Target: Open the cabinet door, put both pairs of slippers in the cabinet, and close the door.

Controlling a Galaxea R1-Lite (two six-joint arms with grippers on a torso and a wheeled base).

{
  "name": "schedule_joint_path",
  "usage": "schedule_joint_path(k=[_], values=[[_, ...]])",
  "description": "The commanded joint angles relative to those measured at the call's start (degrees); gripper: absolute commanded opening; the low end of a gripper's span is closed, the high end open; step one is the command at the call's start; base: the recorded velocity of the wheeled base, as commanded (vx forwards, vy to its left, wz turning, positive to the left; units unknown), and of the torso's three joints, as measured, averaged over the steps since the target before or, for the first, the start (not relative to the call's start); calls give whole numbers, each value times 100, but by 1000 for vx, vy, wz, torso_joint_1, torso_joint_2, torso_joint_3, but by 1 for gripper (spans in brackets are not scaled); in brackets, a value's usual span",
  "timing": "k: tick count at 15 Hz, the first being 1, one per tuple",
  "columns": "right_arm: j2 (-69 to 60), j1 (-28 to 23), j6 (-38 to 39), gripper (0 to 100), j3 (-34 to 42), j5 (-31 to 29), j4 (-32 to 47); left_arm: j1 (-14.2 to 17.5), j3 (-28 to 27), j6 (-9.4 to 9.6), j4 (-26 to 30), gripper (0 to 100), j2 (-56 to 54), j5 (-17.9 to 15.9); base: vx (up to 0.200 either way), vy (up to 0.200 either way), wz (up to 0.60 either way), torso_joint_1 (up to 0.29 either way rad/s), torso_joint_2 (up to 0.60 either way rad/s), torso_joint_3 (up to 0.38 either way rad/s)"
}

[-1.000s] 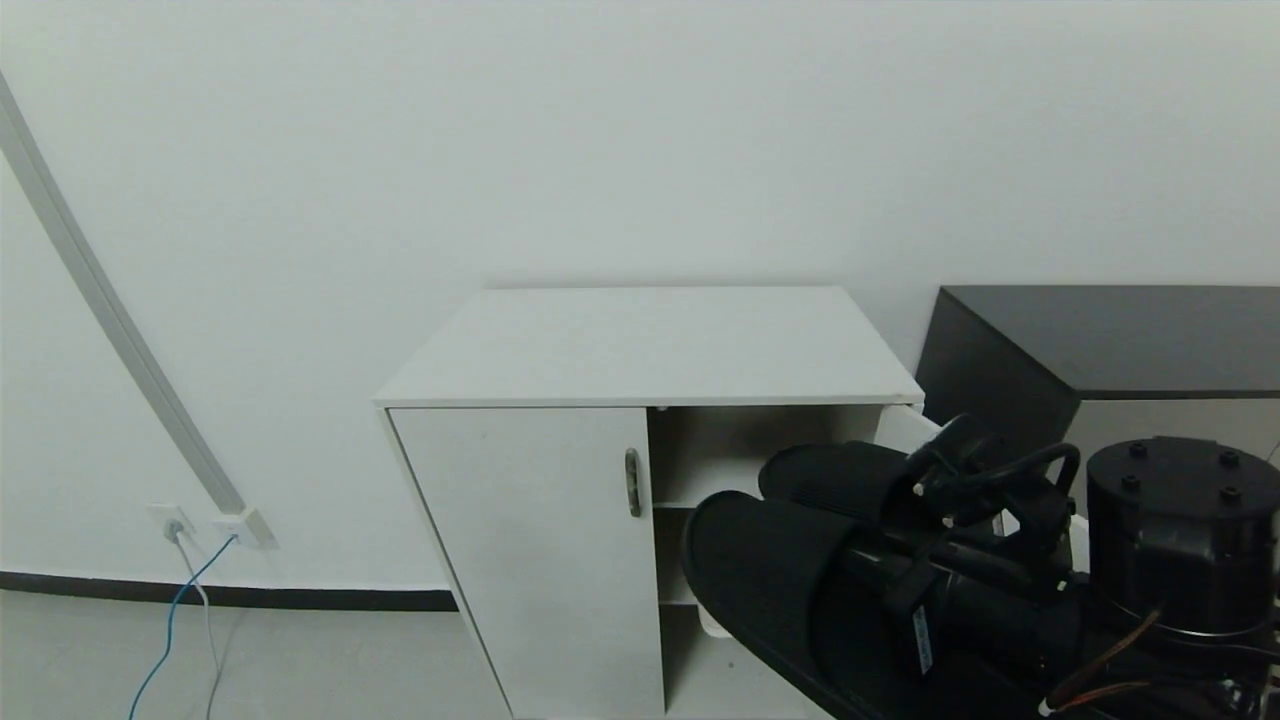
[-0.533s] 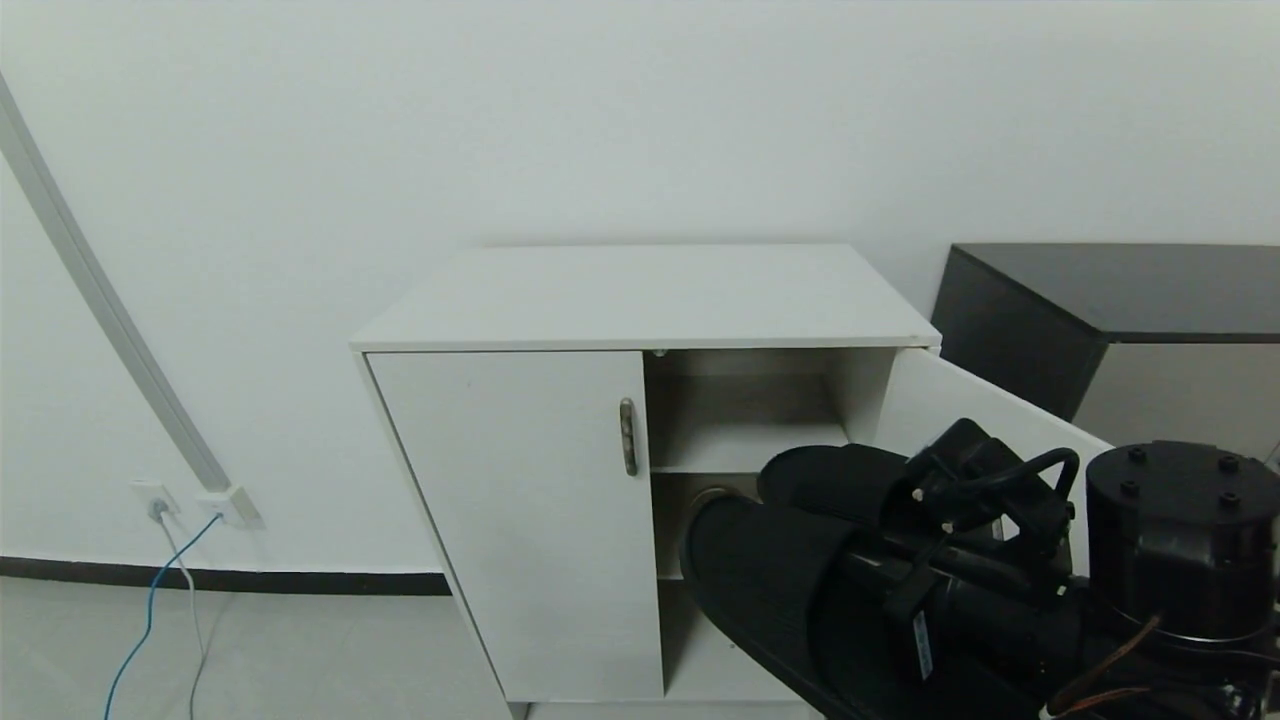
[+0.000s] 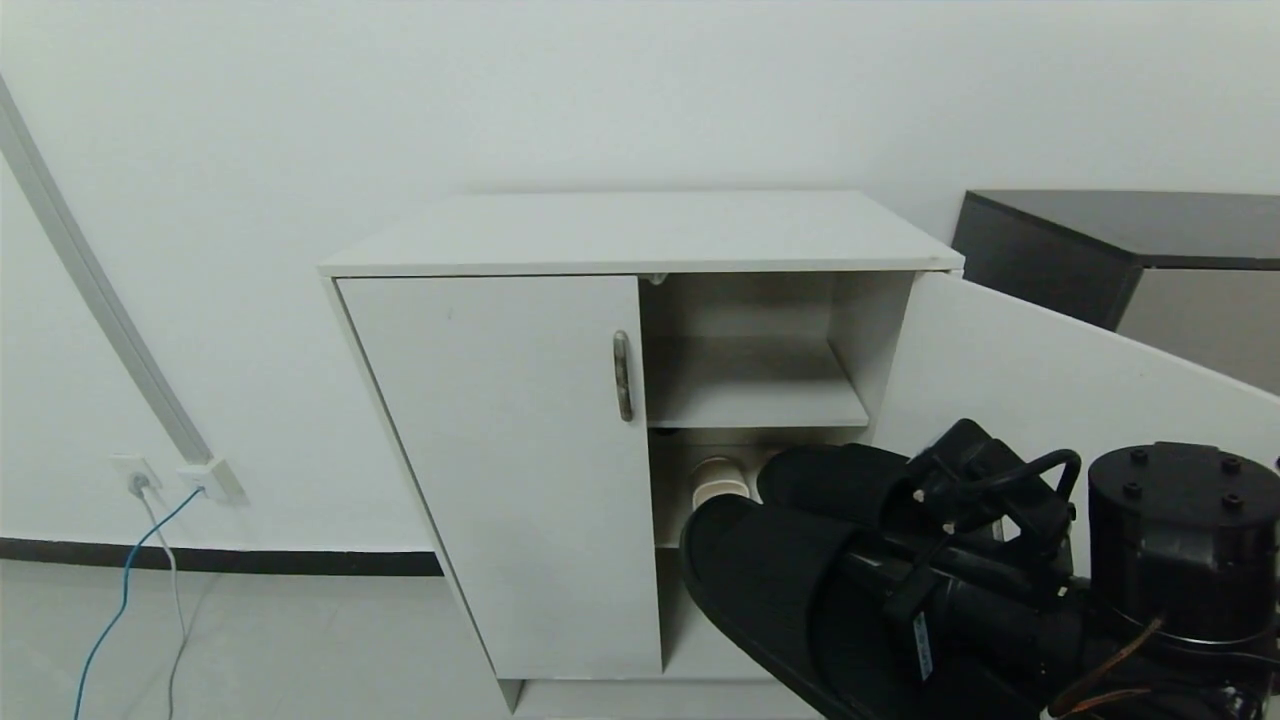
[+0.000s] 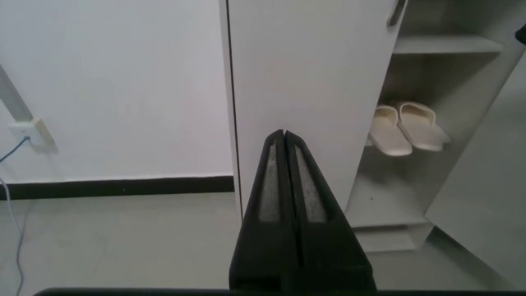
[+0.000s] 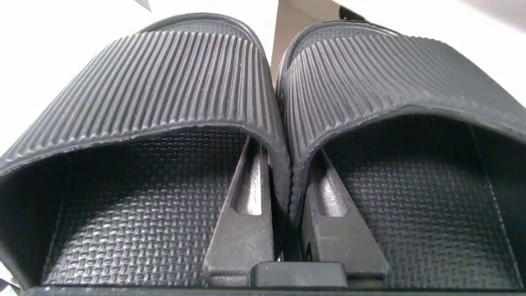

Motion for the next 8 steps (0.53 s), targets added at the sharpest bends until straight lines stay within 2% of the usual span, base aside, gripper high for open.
schedule_joint_path(k=[1, 6, 8], values=[[-4, 1, -1, 0, 16, 1, 0, 1, 0, 0, -1, 0, 0, 1, 0, 0, 0, -110, 452, 349], [-57, 1, -10, 0, 104, -8, -132, 1, 0, -9, -1, 0, 9, 1, 0, 0, 0, -47, 441, 388], [-48, 1, -89, 0, 139, 1, -141, 1, 0, -9, -1, 0, 9, 1, 0, 0, 0, -1, 87, 70]])
